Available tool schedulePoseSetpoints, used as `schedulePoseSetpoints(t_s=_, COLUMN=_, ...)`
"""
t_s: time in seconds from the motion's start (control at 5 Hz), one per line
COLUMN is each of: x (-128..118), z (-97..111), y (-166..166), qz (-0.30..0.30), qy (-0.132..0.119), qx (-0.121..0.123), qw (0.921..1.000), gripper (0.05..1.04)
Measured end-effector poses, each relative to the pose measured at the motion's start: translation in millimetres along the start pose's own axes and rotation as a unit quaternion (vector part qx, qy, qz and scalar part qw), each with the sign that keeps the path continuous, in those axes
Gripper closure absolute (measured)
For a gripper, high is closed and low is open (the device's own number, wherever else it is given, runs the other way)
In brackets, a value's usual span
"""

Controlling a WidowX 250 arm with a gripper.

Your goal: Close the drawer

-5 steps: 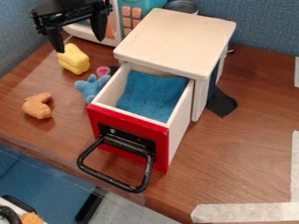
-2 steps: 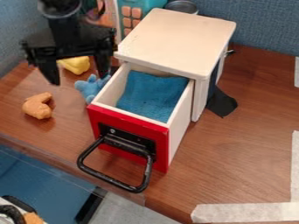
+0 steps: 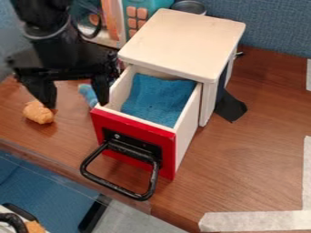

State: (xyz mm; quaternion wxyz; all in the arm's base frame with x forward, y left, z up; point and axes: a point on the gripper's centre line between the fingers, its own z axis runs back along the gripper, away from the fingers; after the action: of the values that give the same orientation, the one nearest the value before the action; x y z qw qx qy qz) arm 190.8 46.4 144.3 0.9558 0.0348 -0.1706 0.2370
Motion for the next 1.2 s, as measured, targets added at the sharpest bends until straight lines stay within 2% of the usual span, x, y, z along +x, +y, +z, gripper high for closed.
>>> schedulePoseSetpoints(t_s=0.4, x=-25.7, z=-14.9, y=5.2, qz=-0.057, qy=0.027, qx=0.014, qw=0.9979, gripper=0.082)
schedulePoseSetpoints(t_s=0.6, x=-33.6, z=-31.4, y=9.0, qz=-0.075, qy=0.045, qx=0.029, qw=0.9957, gripper=0.082)
schedulePoseSetpoints(t_s=1.0, x=-48.9, z=-43.2, y=9.5, qz=-0.12, qy=0.096, qx=0.014, qw=0.988, gripper=0.082)
schedulePoseSetpoints(t_s=1.2, x=-59.1, z=-51.8, y=10.6, qz=-0.134, qy=0.103, qx=0.021, qw=0.9854, gripper=0.082)
